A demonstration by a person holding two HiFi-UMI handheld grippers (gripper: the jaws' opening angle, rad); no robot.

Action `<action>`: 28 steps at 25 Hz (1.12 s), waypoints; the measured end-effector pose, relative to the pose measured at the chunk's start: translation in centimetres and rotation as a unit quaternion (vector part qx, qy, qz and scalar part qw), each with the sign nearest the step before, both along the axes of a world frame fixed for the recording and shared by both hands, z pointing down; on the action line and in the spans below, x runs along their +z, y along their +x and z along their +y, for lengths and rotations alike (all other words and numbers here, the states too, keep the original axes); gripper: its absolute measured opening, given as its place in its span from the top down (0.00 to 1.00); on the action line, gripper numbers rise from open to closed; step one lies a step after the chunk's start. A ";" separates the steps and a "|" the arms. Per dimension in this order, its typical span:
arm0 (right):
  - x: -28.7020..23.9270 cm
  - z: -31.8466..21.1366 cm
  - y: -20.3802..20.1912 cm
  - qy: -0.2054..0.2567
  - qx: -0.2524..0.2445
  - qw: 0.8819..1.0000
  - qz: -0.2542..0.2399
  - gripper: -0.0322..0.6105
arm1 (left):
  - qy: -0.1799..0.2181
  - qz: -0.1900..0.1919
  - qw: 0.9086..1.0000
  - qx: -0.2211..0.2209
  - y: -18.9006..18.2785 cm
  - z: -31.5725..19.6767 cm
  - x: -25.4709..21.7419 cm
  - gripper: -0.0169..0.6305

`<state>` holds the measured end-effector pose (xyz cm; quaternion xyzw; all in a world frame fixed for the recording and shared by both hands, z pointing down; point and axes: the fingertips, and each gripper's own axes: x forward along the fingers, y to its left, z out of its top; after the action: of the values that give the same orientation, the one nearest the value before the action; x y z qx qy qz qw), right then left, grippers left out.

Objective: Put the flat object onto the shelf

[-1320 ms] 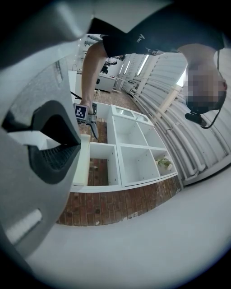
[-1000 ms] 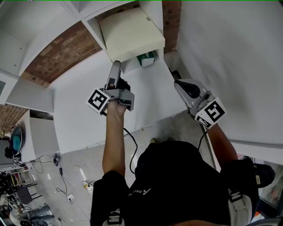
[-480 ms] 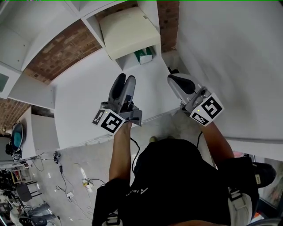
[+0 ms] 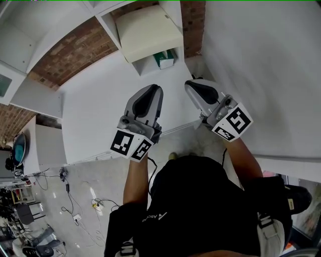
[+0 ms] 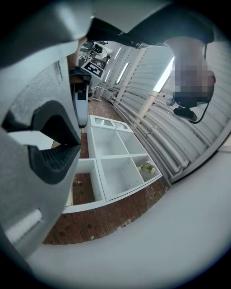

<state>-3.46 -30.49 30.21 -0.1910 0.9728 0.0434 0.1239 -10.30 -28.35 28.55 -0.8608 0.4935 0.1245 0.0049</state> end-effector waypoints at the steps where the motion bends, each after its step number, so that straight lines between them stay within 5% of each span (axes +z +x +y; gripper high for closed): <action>1: -0.1 0.1 -0.1 0.002 -0.001 1.000 0.000 0.95 | 0.001 -0.004 1.000 0.000 0.1 0.1 0.0 0.95; 10: -0.1 1.5 -1.2 0.024 -0.004 1.000 0.014 0.95 | 0.006 -0.057 0.998 -0.004 0.9 1.1 0.2 0.98; 28: 0.1 2.0 -2.9 0.035 -0.014 0.999 0.030 0.95 | -0.006 -0.041 0.999 -0.005 -0.7 1.1 0.7 0.98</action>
<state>-6.32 -28.48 30.33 -0.1715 0.9764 0.0816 0.1025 -11.05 -27.28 29.23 -0.8627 0.4979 0.0861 0.0209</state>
